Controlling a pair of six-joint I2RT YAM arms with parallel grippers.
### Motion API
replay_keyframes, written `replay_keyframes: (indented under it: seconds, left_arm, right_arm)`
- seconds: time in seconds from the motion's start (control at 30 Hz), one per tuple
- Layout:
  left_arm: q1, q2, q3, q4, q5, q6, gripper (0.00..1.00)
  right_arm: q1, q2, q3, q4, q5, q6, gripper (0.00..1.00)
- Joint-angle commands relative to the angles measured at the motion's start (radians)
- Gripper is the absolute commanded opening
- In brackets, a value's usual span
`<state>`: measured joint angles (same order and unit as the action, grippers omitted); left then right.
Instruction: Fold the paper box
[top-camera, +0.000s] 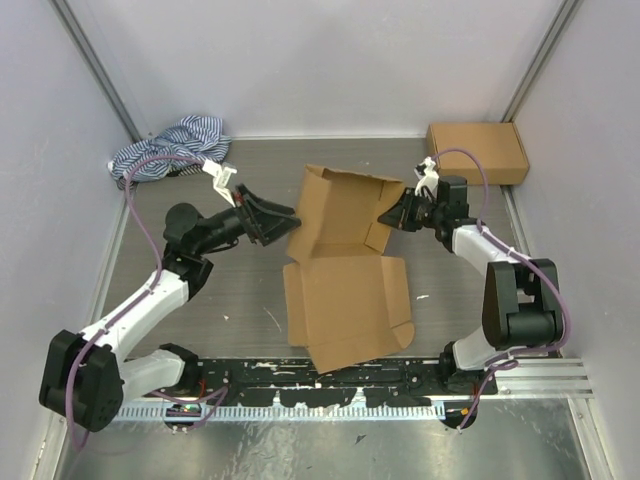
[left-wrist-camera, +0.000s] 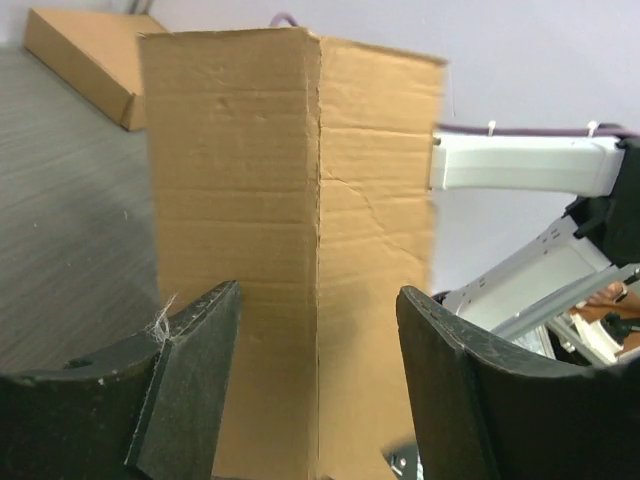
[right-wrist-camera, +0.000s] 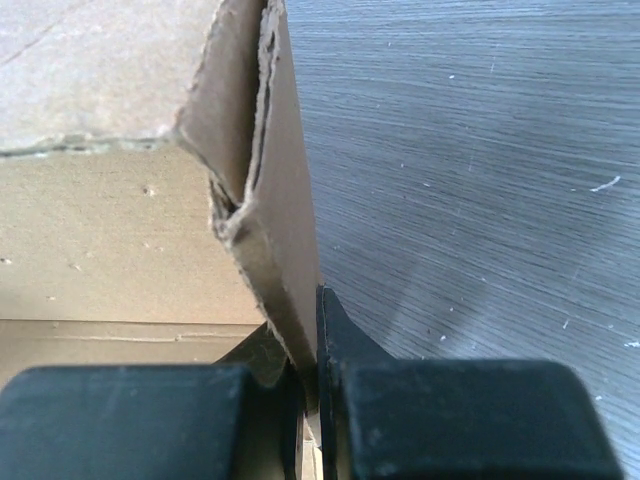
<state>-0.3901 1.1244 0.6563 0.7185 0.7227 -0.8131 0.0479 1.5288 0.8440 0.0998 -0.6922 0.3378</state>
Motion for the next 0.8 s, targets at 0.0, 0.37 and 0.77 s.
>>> replay_keyframes:
  seconds: [0.0,0.37,0.77]
  left_arm:
    - [-0.051,-0.013,0.048,-0.127,-0.033,0.123,0.70]
    - [-0.133,-0.050,0.158,-0.615,-0.395,0.433,0.67]
    - [-0.233,-0.022,0.198,-0.833,-0.823,0.581,0.63]
  right_arm:
    - [0.027,-0.072,0.056,-0.052,0.071,-0.042,0.01]
    - [0.116,-0.219,0.037,-0.156,0.242,-0.080,0.01]
    - [0.190,-0.364,0.005,-0.243,0.367,-0.102,0.01]
